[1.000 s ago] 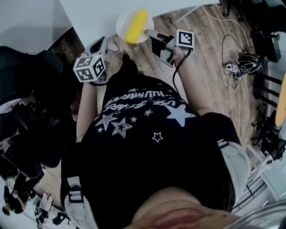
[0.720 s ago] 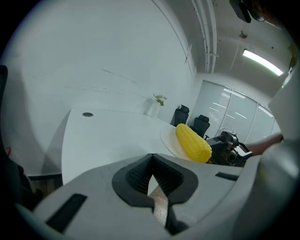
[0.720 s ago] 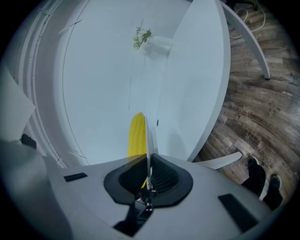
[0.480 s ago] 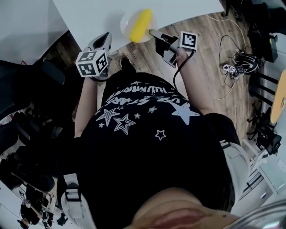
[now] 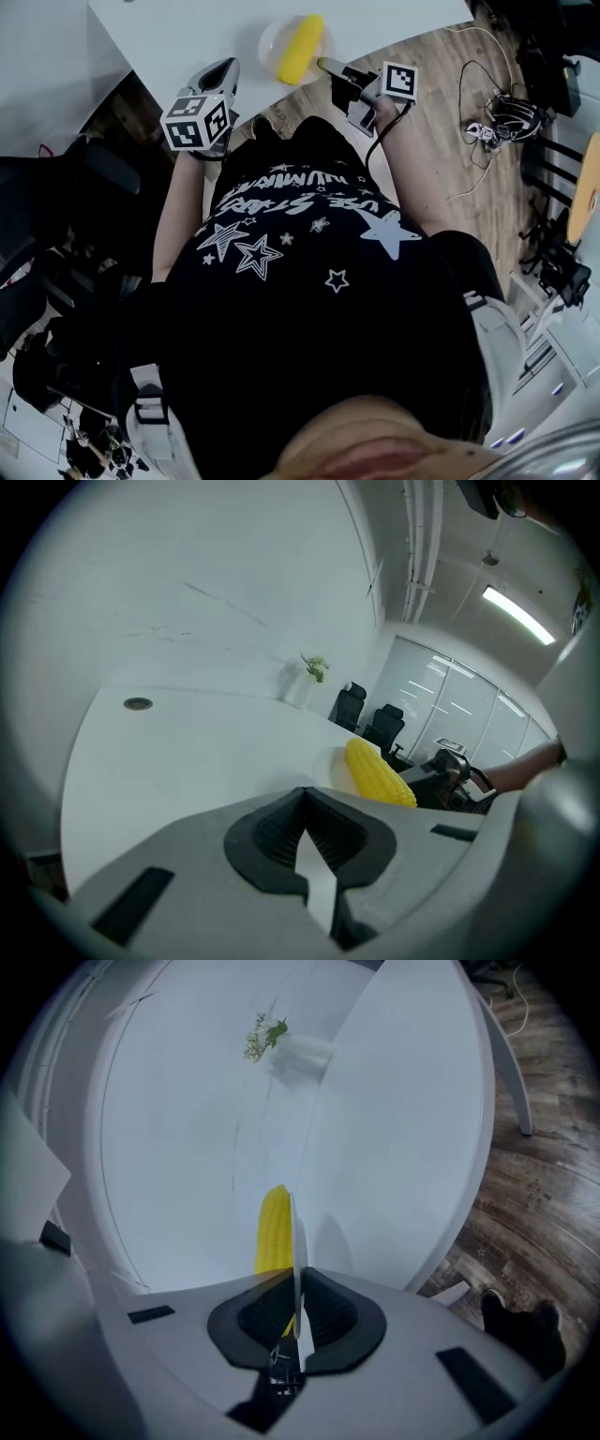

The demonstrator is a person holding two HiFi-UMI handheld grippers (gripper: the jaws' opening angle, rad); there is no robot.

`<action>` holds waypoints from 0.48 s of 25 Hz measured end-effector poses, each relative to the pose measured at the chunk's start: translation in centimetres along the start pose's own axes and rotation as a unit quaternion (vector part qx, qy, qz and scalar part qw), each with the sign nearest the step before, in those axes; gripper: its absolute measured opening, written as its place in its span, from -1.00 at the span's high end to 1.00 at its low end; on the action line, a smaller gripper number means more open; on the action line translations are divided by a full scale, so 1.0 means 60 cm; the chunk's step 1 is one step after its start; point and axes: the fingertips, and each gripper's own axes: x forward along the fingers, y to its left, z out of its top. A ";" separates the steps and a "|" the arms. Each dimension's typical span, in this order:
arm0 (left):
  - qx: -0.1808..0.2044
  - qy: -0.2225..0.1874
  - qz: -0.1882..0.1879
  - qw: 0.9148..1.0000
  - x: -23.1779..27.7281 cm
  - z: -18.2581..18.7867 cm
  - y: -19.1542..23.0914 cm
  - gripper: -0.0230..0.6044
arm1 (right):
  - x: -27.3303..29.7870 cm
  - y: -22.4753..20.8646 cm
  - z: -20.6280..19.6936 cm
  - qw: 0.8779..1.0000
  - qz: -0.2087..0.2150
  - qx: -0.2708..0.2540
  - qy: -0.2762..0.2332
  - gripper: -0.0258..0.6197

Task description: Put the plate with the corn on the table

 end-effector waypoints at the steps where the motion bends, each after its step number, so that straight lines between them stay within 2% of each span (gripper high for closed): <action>1: -0.001 0.002 0.000 1.000 0.002 0.000 0.002 0.91 | 0.000 -0.005 0.002 1.000 -0.004 0.003 0.000 0.85; 8: -0.018 0.007 0.018 1.000 0.014 -0.003 0.011 0.91 | 0.012 -0.024 0.025 1.000 -0.009 0.001 0.012 0.85; 12: -0.034 0.010 0.036 0.999 0.021 -0.009 0.007 0.91 | 0.024 -0.026 0.035 0.999 -0.002 -0.004 0.037 0.85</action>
